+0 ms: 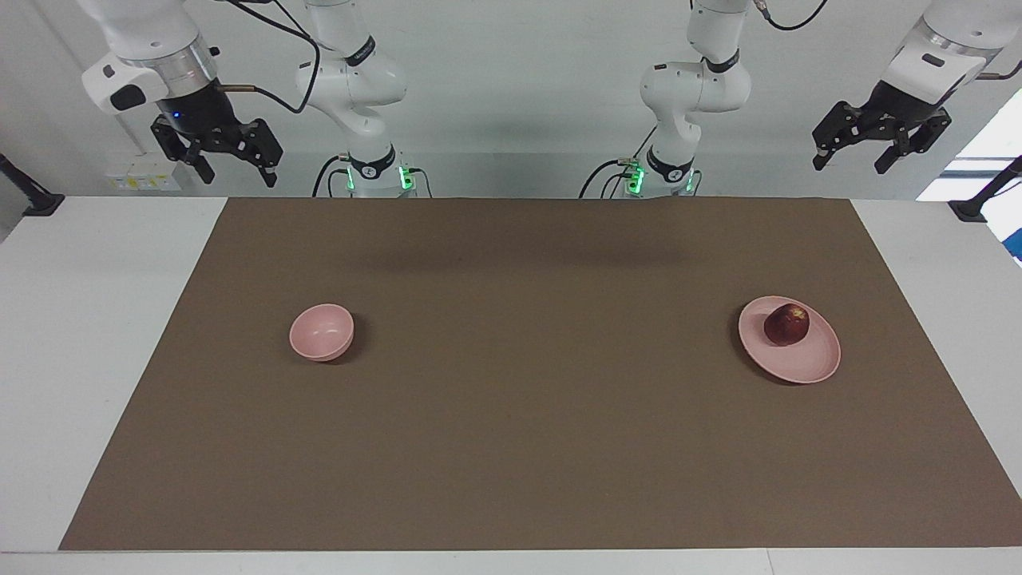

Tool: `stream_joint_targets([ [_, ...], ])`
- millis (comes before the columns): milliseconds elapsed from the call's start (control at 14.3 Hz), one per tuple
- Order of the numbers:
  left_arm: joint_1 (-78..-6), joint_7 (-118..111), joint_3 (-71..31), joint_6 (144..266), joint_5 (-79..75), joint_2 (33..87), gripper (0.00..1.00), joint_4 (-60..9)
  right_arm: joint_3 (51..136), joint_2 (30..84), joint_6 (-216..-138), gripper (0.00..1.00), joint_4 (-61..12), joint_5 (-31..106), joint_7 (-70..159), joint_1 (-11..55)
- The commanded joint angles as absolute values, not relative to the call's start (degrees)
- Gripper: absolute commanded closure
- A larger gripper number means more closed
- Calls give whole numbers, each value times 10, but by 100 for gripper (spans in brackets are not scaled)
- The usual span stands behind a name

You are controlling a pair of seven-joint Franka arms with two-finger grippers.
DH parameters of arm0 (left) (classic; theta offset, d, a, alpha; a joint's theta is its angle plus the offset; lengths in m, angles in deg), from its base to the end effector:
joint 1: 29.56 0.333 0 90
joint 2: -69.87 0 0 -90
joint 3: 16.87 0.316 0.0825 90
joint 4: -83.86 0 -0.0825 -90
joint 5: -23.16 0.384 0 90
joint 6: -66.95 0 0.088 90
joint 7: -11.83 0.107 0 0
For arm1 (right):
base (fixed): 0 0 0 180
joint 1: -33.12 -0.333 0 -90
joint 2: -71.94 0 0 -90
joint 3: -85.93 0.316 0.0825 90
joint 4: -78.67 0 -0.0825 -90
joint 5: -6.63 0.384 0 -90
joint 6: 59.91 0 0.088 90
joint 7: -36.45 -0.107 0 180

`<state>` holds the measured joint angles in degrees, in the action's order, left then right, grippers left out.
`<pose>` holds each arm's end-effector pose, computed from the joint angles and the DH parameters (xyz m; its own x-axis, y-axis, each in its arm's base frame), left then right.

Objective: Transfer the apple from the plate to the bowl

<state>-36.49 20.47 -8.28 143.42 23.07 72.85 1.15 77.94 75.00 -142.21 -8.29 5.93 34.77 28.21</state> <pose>0.5108 0.0173 0.6904 0.9909 -0.1226 -0.0554 -0.1218 -0.9924 0.0178 0.5228 -0.0319 0.6661 0.9960 -0.0842 -0.0283 -0.0841 -0.9964 0.0056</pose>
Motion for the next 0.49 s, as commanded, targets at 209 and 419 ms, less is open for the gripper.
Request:
stream_joint_targets([
  [209, -366, 204, -81, 1452, 234, 753, 0, -20, 780, 756, -1429, 0, -88, 59, 351, 284],
  [419, -365, 205, -81, 1469, 234, 753, 0, -39, 780, 756, -1429, 0, -89, 59, 351, 284],
])
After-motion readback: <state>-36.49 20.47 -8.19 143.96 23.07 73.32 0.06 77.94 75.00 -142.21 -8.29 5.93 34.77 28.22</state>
